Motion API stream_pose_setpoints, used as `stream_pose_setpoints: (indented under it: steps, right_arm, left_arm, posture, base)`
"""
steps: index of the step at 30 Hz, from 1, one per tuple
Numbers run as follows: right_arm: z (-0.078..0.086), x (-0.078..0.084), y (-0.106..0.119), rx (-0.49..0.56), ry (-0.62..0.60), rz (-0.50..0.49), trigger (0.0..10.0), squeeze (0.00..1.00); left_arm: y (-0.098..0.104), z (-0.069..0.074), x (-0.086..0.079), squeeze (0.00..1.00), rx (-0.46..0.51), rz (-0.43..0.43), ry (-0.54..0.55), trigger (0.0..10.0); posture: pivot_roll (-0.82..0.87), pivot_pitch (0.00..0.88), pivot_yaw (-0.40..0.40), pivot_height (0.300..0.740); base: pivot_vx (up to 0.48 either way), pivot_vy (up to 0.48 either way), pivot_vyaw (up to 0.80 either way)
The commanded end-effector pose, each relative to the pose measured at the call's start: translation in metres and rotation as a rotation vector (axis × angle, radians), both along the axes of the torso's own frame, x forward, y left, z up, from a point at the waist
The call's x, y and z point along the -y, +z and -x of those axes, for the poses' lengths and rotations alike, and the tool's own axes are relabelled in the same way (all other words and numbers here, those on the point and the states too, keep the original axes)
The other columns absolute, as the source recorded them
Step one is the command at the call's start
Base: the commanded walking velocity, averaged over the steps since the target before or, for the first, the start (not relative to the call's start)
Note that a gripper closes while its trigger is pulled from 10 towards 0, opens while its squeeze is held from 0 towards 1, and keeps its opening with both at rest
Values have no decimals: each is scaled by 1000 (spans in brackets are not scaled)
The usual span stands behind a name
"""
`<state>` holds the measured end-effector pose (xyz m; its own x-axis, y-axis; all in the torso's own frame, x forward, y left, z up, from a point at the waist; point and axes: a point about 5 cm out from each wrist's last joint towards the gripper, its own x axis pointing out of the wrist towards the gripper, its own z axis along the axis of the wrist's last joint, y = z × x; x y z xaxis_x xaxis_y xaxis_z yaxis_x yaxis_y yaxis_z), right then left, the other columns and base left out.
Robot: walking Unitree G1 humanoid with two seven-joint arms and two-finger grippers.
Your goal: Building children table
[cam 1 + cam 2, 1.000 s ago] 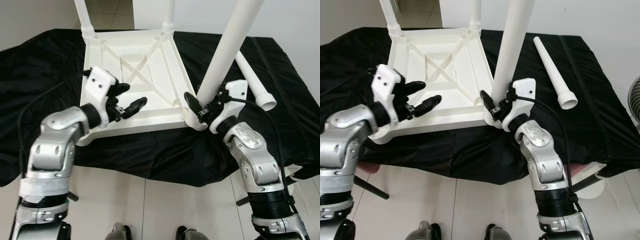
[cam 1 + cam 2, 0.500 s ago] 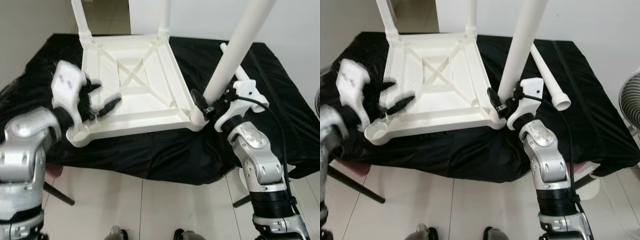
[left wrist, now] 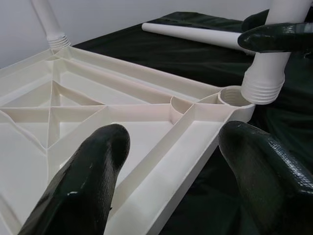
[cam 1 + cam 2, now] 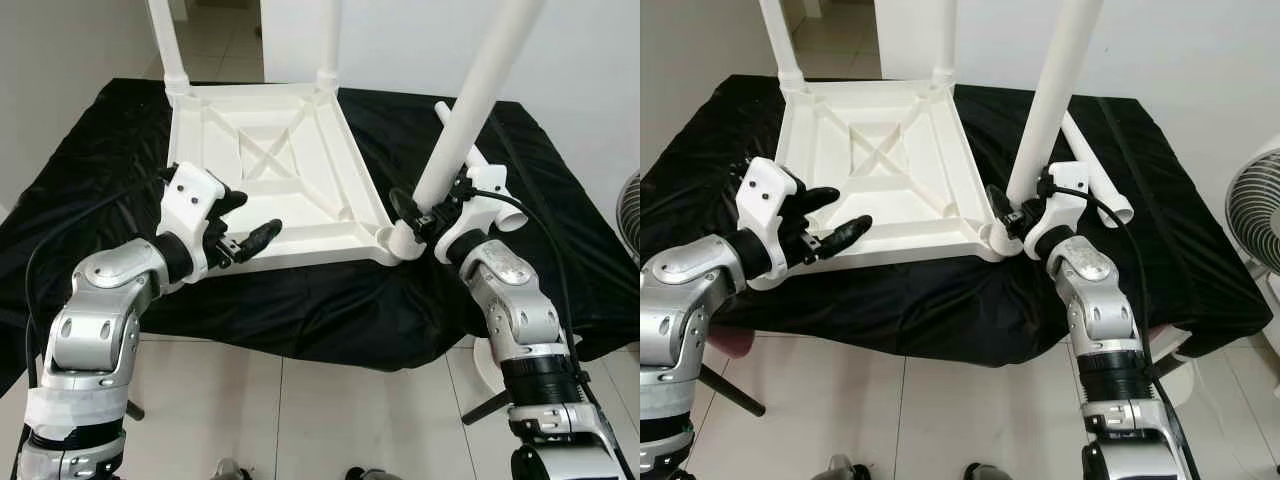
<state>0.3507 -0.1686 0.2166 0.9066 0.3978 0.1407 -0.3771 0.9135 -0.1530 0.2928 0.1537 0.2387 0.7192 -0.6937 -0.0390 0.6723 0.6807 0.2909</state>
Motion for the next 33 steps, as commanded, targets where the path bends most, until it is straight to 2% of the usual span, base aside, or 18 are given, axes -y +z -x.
stream_pose_setpoints:
  steps: [1,9,10,16,17,20,28,30,33]
  right_arm:
    - [-3,4,3,10,3,3,10000,0]
    - [-12,-4,10,30,88,27,10000,0]
    - [-13,-8,14,39,111,26,10000,0]
    - [-16,-10,7,6,146,51,10000,0]
    - [-17,-9,-3,-35,164,77,10000,0]
    - [-17,-6,-10,-65,173,85,10000,0]
    - [-15,1,-18,-104,203,111,10000,0]
    - [-15,3,-20,-124,254,133,10000,0]
    - [-18,6,-17,-136,285,115,10000,0]
  left_arm:
    - [1,-1,-3,0,16,14,81,10000]
    - [3,5,1,0,15,6,43,10000]
    - [4,7,5,0,8,-8,-1,10000]
    - [5,7,14,0,8,-37,-60,10000]
    - [7,6,18,0,11,-40,-76,10000]
    - [8,6,19,0,13,-41,-84,10000]
    - [9,6,20,0,10,-45,-98,10000]
    - [10,8,23,0,-3,-54,-140,10000]
    - [10,11,29,0,-29,-50,-220,10000]
  posture:
    - [-31,97,12,740]
    - [-12,120,9,740]
    - [-10,121,6,740]
    - [-3,123,1,740]
    - [-3,125,3,740]
    - [-2,129,7,740]
    - [0,136,16,740]
    - [0,138,20,740]
    - [5,141,20,740]
  base:
    - [0,0,0]
    - [0,0,0]
    - [0,0,0]
    - [0,0,0]
    - [0,0,0]
    - [0,0,0]
    - [0,0,0]
    - [0,0,0]
    - [0,0,0]
